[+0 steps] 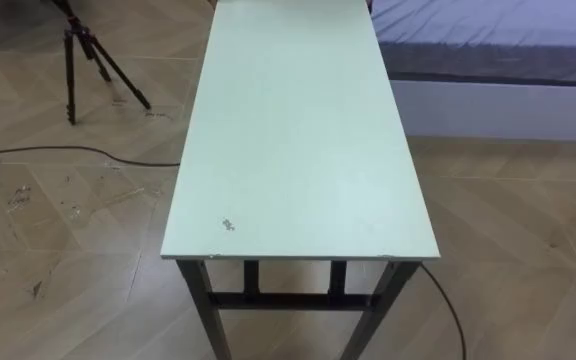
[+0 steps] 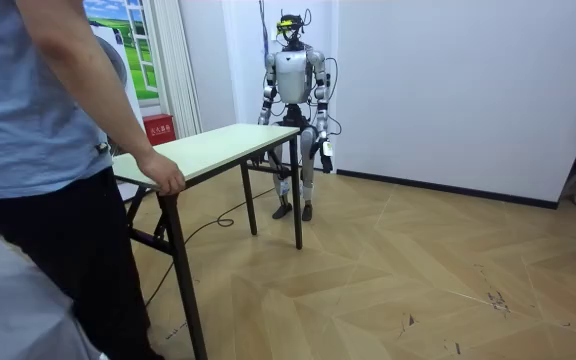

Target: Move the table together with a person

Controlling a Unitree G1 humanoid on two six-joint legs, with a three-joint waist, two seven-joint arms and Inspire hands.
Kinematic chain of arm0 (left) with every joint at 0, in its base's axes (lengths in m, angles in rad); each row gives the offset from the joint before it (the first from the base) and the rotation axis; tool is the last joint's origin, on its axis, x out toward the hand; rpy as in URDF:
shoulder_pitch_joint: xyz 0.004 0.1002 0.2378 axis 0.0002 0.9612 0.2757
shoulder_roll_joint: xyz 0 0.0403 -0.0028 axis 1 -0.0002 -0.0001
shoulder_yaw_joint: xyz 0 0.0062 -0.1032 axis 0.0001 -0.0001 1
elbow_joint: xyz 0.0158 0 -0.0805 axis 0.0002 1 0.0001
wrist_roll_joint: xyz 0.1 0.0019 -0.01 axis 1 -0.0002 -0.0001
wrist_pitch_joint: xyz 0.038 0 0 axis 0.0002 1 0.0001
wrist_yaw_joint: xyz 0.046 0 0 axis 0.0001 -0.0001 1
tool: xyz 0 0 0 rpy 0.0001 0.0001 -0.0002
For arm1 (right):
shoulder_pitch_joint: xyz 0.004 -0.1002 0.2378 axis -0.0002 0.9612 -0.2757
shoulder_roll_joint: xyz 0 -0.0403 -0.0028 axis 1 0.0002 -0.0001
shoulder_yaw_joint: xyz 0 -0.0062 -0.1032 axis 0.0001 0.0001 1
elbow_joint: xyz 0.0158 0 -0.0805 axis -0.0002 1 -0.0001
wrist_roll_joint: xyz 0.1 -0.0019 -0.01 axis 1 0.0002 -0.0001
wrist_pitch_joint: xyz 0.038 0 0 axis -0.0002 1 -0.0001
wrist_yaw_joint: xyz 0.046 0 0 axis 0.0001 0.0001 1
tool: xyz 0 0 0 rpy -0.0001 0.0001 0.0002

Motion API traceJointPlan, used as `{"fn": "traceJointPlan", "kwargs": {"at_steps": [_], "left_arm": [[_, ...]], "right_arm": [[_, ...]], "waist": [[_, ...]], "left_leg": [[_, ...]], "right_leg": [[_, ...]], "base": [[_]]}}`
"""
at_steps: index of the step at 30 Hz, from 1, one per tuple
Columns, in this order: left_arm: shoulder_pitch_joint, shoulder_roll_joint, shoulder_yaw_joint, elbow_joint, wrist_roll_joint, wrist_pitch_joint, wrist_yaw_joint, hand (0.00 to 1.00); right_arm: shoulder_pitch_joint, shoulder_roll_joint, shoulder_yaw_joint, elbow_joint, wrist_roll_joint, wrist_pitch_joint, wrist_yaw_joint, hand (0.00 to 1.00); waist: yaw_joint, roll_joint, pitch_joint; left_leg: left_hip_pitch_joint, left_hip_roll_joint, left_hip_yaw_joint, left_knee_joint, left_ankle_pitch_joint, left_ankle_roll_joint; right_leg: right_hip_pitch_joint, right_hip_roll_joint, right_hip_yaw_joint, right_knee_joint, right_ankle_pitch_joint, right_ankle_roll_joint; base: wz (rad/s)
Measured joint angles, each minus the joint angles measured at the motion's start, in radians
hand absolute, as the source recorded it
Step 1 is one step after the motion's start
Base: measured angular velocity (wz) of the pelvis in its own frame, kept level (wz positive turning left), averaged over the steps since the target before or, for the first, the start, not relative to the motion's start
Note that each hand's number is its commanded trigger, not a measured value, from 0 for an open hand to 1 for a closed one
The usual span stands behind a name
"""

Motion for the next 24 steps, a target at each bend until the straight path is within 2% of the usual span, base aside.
{"fn": "traceJointPlan", "kwargs": {"at_steps": [5,11,15,19,24], "left_arm": [[0.0,-0.001,0.012,0.002,-0.018,0.0,-0.013,0.0],[0.001,-0.003,0.043,0.011,-0.032,0.0,-0.017,0.0],[-0.003,-0.002,0.06,0.036,-0.16,0.016,-0.059,0.0],[0.001,0.004,0.06,0.049,-0.334,0.036,-0.135,0.0],[-0.007,0.025,0.057,0.053,-0.435,0.06,-0.255,0.0]], "right_arm": [[0.0,0.0,-0.015,0.001,0.0,0.0,0.001,0.0],[-0.001,0.001,-0.016,0.001,0.0,0.002,0.002,0.0],[0.0,0.001,-0.014,0.0,0.014,0.023,0.01,0.0],[-0.004,-0.002,-0.021,0.01,0.022,0.025,0.032,0.0],[-0.02,-0.022,-0.025,0.027,0.022,0.058,0.099,0.0]], "waist": [[0.001,0.001,0.0012],[0.003,-0.012,0.0064],[0.005,-0.016,0.0018],[0.009,-0.006,-0.0035],[0.027,0.005,-0.0004]], "left_leg": [[0.005,0.0,0.001,0.0,0.0,0.0],[0.004,0.0,0.0,-0.007,0.0,0.0],[0.002,0.0,-0.001,-0.001,-0.001,0.001],[0.001,-0.001,-0.001,-0.001,0.0,0.001],[-0.005,-0.001,-0.002,-0.001,-0.001,0.001]], "right_leg": [[0.001,-0.001,-0.001,0.004,0.0,0.0],[-0.001,-0.003,-0.004,0.019,0.0,0.0],[0.003,0.003,-0.004,0.017,0.0,-0.001],[-0.001,0.004,-0.004,0.016,0.0,0.0],[-0.003,0.003,-0.004,0.014,0.0,0.0]], "base": [[0.0],[0.0],[0.0],[0.0],[0.0]]}}
